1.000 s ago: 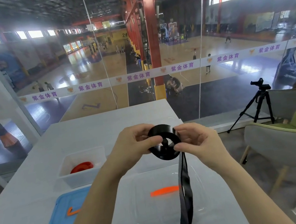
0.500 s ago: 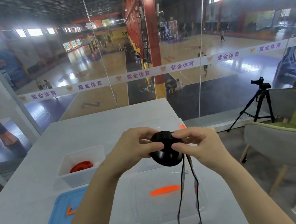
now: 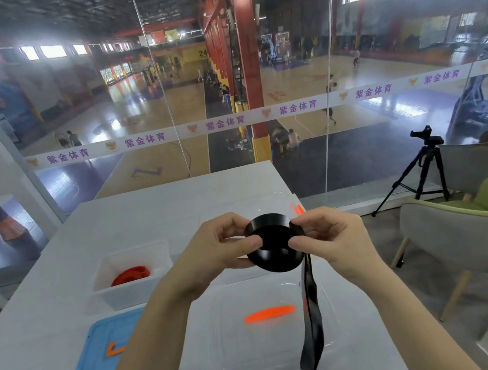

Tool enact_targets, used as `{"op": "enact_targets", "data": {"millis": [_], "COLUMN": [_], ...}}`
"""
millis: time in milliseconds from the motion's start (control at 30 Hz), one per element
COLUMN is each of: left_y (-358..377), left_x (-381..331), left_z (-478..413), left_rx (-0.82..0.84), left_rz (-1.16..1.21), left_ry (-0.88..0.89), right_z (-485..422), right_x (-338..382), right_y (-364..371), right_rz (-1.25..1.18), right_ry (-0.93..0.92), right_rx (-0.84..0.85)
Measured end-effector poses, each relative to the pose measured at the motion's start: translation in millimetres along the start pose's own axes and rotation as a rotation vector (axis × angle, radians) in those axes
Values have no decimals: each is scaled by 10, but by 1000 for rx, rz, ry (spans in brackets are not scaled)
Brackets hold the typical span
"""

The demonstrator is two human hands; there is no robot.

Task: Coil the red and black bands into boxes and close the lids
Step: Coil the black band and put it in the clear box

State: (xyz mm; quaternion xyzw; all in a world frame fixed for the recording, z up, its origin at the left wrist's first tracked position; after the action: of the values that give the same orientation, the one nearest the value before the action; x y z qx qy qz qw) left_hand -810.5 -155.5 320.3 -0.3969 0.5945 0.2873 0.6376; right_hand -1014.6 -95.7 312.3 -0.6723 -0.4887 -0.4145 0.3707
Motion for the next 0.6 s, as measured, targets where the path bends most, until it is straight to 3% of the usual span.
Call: {"op": "enact_targets", "data": {"millis": [100, 333, 600], "left_y": [-2, 88, 33], "left_x": [26, -128, -108], "left_z": [-30, -105, -44], "left_rx": [8, 21, -124], "left_rz": [-41, -406, -122], "left_ry": [-9, 50, 45], "right_z": [-17, -12, 55], "right_x": [-8, 41, -106], "right_y": [-10, 46, -30], "right_rz": [23, 141, -40], "right_ry": [4, -13, 11], "right_rx": [-3, 80, -40]}}
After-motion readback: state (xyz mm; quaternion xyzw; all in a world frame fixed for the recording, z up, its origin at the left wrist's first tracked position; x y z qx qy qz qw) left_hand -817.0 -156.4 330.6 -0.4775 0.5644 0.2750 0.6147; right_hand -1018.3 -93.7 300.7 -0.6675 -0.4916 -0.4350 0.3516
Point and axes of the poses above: each hand's wrist, its own z-axis away from the middle knuckle, its own y-axis out of the palm, x = y × z, the point moved 8 cm from there along -z, towards the middle knuckle, and after that the axes turned 4 degrees about z, right-handed, at the moved point
